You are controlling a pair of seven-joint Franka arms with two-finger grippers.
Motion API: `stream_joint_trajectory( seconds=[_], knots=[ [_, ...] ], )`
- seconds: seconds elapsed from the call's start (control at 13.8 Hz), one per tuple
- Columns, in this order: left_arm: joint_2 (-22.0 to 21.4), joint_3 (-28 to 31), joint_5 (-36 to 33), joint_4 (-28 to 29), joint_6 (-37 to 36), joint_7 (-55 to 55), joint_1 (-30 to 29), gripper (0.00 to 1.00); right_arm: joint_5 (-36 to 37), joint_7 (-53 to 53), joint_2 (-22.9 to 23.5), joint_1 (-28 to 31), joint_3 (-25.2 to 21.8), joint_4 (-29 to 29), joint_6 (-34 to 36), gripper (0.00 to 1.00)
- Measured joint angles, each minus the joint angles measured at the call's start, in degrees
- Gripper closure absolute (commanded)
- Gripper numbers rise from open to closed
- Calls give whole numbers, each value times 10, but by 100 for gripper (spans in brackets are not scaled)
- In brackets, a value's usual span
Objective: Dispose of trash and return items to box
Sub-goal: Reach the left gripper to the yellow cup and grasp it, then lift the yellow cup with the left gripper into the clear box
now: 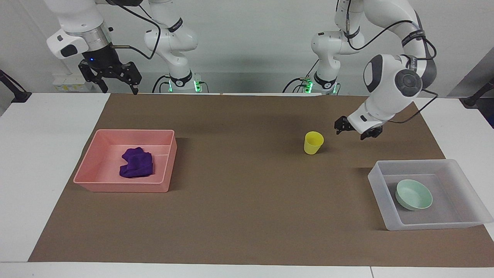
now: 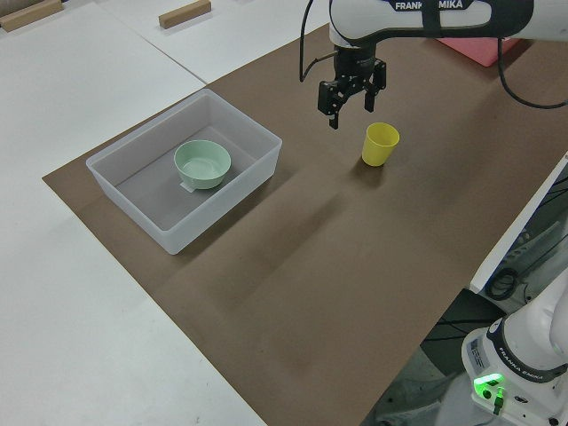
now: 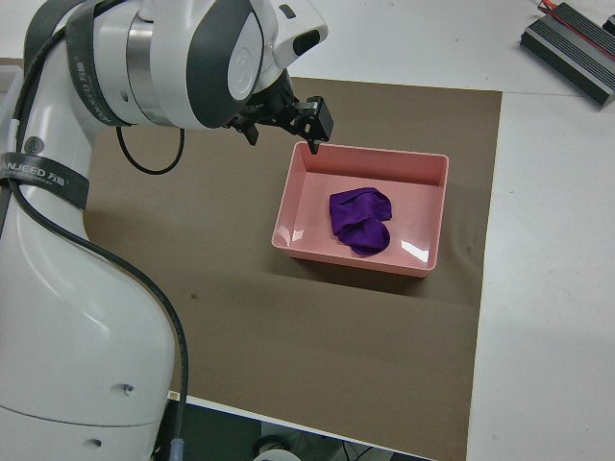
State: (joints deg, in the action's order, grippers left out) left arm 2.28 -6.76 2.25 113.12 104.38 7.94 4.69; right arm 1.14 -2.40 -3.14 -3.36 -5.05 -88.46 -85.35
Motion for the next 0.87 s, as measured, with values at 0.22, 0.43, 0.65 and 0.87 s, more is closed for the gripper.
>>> stream_joint_trajectory(
  seconds=[0.22,0.43,0.65,0.87],
  knots=[
    [-21,0,1,54,45,-3,44,0,0,0,0,0,0,0,0,0],
    [-21,0,1,107,121,-11,63,0,0,0,0,0,0,0,0,0],
    [-14,6,1,153,181,-11,62,78,0,1,0,0,1,-1,0,0],
    [-12,7,1,156,185,-15,63,100,0,1,0,0,0,-1,0,0]
  ],
)
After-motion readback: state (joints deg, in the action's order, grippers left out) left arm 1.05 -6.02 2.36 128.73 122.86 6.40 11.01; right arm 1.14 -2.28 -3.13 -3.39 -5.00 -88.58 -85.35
